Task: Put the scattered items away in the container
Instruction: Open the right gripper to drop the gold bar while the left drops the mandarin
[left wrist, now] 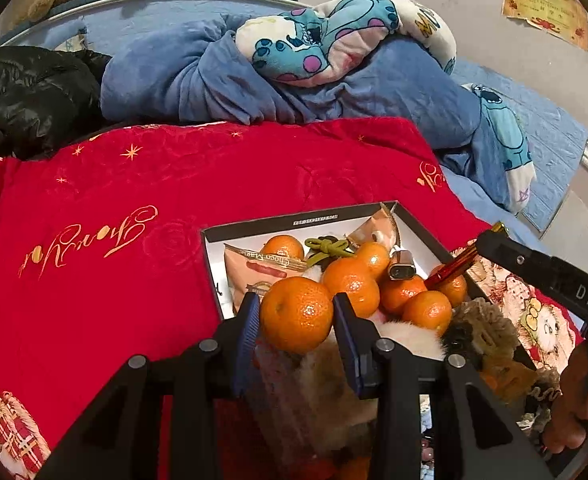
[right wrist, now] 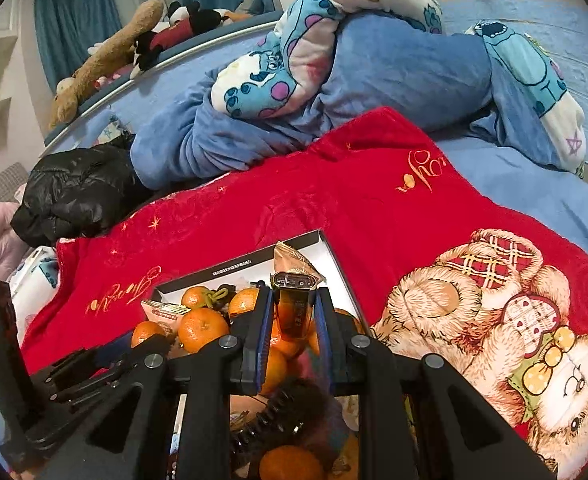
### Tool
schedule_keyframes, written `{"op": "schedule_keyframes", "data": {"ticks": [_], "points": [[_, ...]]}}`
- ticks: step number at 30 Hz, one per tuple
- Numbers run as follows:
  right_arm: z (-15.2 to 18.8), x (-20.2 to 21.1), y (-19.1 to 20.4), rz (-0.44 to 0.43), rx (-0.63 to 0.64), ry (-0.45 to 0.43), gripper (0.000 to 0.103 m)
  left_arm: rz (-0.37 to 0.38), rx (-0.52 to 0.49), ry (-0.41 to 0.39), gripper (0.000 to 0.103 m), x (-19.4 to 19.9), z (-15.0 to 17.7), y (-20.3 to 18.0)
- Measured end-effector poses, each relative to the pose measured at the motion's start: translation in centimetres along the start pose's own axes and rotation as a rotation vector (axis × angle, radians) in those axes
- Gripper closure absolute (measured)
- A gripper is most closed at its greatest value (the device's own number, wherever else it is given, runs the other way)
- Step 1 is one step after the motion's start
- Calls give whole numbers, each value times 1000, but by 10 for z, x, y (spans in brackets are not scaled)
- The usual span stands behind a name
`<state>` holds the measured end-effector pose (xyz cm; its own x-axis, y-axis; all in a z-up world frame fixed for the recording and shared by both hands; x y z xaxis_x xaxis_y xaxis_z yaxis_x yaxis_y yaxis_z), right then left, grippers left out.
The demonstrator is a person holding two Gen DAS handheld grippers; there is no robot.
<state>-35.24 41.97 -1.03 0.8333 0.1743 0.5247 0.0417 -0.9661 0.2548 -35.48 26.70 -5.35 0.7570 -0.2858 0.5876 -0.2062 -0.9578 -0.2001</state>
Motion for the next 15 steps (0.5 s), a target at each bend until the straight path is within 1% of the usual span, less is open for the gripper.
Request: {"op": "schedule_keyframes", "data": {"ticks": [2,6,8,15], "points": [[-2,-3,2,17,-2,-5,83,2,4,1,64,-1,1,1],[-5,-8,6,51,15,-13,83,-16,-1,6,64,-3,2,5],[-4,-13,7,63,28,-3,83,-12,6,10,64,-5,3,7],[4,-24,7,56,45,36,83,-8,7,0,64,-6,4,7]]}}
Point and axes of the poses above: each gripper's, at about its wrist camera, not at the fingertips, and x roughly against the way its jaws point, y to its left, z to its underside, the point moved 7 cm from there along -x, roughly the way its jaws point, and after that the axes turned 4 degrees about -y, right-handed, at the moved point
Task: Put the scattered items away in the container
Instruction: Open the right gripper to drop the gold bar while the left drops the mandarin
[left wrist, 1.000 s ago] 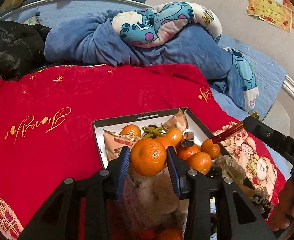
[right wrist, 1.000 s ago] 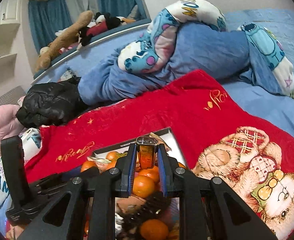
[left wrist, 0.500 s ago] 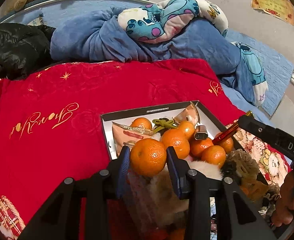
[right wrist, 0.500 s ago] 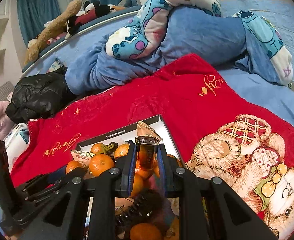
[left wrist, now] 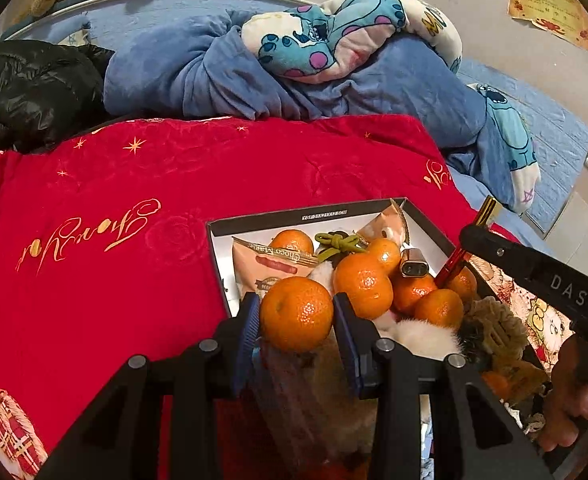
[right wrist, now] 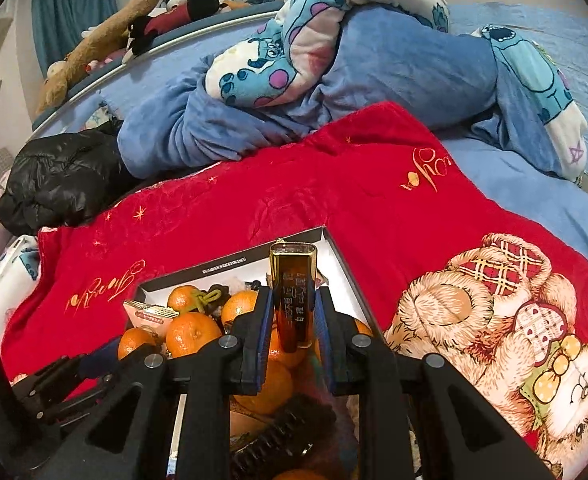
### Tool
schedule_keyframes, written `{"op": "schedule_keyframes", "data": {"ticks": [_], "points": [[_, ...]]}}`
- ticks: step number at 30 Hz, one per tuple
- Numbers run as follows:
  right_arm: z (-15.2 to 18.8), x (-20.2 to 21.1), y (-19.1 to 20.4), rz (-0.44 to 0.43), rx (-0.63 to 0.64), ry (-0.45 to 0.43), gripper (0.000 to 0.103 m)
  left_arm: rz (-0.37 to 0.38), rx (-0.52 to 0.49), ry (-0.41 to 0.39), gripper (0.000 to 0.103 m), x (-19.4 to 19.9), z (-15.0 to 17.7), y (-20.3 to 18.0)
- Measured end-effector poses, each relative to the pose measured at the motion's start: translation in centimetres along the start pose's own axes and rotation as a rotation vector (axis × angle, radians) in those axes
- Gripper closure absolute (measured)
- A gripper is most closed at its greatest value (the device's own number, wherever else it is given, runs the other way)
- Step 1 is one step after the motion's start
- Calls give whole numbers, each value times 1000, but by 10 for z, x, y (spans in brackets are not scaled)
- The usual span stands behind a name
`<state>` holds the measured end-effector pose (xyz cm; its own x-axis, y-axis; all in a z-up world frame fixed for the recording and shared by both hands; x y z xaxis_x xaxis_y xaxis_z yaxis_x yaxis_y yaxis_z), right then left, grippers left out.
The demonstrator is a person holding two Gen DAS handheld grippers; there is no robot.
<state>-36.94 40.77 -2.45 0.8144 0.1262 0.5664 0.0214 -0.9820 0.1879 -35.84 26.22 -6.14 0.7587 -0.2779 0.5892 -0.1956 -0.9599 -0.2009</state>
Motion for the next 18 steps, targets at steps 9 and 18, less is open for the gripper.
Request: {"op": "schedule_keyframes", "data": {"ticks": [9,18], "points": [[4,-8,0,-19,-15,31,82,-11,-23,-6,64,0,0,-3],[6,-12,2,-55,-28,53,81,-18,-34,-8,64,1,0,-5]]}}
Point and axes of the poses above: each gripper's, at about its wrist camera, not at the fingertips, and x roughly against the way its jaws point, y to its left, z to its underside, the point moved 7 cm from there along -x, roughly the way its jaws point, and after that the axes turned 4 degrees about -y, right-handed, at the moved point
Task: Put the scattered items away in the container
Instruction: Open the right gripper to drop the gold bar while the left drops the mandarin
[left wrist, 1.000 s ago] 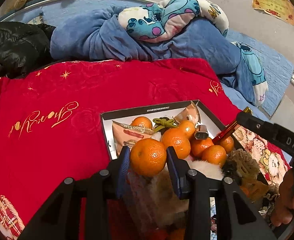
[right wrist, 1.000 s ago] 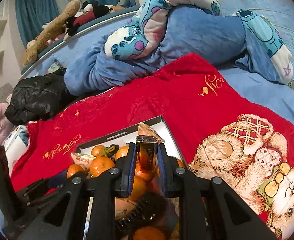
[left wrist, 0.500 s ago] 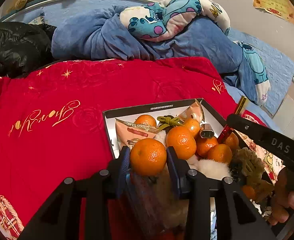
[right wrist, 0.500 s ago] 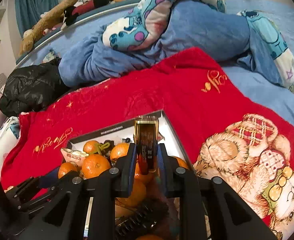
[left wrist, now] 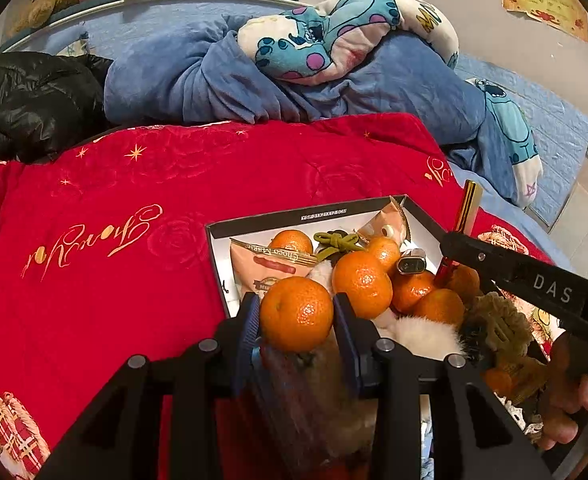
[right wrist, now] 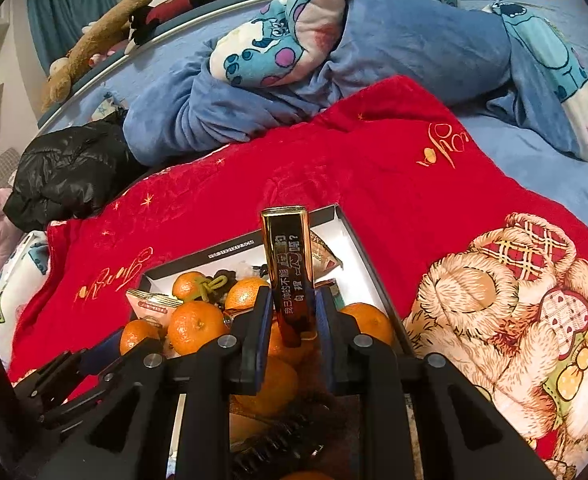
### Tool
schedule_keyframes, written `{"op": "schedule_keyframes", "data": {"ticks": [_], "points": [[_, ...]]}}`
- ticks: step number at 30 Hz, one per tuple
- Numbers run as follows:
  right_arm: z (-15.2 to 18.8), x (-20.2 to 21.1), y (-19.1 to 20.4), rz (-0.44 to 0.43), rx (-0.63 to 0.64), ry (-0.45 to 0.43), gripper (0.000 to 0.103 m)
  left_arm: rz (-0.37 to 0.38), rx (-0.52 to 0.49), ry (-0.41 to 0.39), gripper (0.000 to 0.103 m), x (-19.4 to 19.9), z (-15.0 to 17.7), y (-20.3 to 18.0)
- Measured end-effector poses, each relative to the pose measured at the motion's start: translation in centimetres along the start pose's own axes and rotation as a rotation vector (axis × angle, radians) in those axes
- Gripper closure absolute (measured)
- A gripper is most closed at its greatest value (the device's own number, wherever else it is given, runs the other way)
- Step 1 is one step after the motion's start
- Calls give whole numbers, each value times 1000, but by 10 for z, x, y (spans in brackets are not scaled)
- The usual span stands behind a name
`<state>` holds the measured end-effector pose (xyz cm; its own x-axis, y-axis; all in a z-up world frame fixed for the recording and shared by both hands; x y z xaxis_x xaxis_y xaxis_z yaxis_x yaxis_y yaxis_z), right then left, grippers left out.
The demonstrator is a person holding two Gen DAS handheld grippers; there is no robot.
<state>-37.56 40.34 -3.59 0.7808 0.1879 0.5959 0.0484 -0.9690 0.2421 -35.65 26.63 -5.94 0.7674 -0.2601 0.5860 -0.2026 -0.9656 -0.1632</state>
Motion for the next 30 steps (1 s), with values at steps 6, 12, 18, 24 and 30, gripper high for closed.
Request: {"op": "schedule_keyframes", "data": {"ticks": [6,12,18,24,30], "points": [[0,0,2,-8,5,-2,82,6,-2,-7,64,1,0,-2],[1,-2,0,-13,-15,6,81,8,-4,-5,64,1,0,-2],[5,-3,5,-37,-19,17,82,9,-7,-2,64,1,0,-2],[5,-2,8,-41,-6,8,82,13,-1,-1,64,0,1,-1],[5,-1,6,-44,-10,15,82,12,-3,-2,64,1,1,-1]]}}
Point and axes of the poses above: each gripper's, at about its wrist camera, not at the fingertips, and x roughly against the way its jaws point, y to its left, z to its underside, the point moved 7 cm from there along -x, roughly the way its jaws point, and after that the axes turned 4 degrees about -y, right-handed, at the moved point
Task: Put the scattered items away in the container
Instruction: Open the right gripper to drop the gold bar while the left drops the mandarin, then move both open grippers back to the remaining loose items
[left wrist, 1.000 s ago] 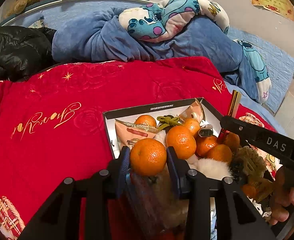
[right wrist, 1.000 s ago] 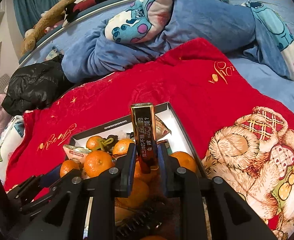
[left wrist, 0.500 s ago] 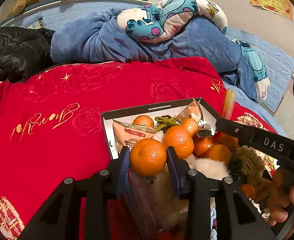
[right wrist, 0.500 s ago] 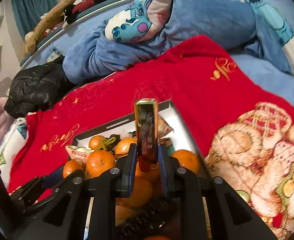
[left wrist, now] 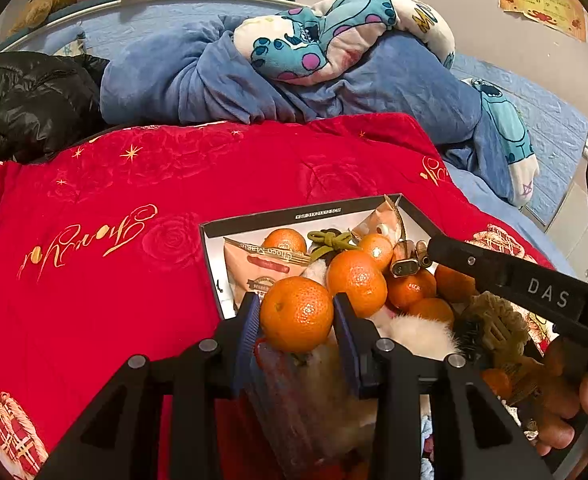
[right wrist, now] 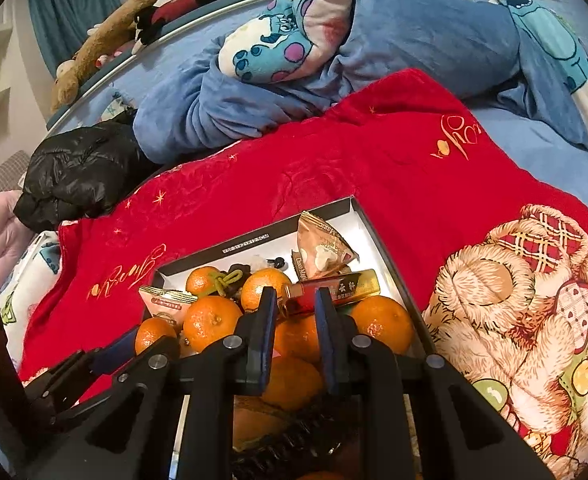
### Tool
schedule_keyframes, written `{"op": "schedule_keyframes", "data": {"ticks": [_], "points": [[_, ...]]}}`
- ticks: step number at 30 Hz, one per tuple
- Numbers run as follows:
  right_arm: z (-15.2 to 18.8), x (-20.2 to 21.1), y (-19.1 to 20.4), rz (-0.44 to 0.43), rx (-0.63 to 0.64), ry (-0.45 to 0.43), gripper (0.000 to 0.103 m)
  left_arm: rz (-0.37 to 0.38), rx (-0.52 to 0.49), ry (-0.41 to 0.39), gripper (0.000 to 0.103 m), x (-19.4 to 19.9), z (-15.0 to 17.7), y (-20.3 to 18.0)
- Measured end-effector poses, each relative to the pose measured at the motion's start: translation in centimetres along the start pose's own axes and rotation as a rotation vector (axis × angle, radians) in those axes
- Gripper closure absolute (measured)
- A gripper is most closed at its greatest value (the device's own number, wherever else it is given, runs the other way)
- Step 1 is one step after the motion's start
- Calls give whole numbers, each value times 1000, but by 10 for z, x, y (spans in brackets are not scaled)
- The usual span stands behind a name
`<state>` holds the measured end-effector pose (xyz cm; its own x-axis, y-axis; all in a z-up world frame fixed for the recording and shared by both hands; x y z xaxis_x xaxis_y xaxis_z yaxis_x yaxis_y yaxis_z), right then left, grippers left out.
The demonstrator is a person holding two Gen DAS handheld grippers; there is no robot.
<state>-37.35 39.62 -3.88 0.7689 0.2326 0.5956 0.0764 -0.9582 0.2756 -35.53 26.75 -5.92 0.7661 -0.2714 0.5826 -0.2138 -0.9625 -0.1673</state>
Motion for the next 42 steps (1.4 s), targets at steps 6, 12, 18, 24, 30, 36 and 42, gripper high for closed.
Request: {"op": "schedule_keyframes", "data": {"ticks": [6,12,18,24,30,36,42], "points": [[0,0,-1,2,-1,0,82,-3,-5,-2,64,0,0,0],[0,1,-1,-10,-7,-8,81,-51,-56,-16,64,0,-1,-4],[-10,16,-8,-66,-75,-87,50,-61,-37,-51,16,12,-10,-2],[-22,42,-20,-115,-142,-198,4,-26,-12,-76,2,21,-17,-1],[-31,64,-22,-157,-147,-305,0,-22,-11,-101,0,26,-18,0],[-35,90,-9,-181,-89,-386,0,-15,7,-110,0,37,-14,2],[-32,117,18,-181,-15,-408,0,33,35,-101,0,80,-15,4]]}}
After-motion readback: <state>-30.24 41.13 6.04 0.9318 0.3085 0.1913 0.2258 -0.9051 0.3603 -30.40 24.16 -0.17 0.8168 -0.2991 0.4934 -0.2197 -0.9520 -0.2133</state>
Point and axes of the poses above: each gripper's, at about its wrist camera, not at the fingertips, and x roughly against the way its jaws point, y to its left, z to its underside, the point moved 7 cm from there along -x, roughly the way its jaws point, and after that the axes turned 4 degrees about -y, right-handed, at the moved point
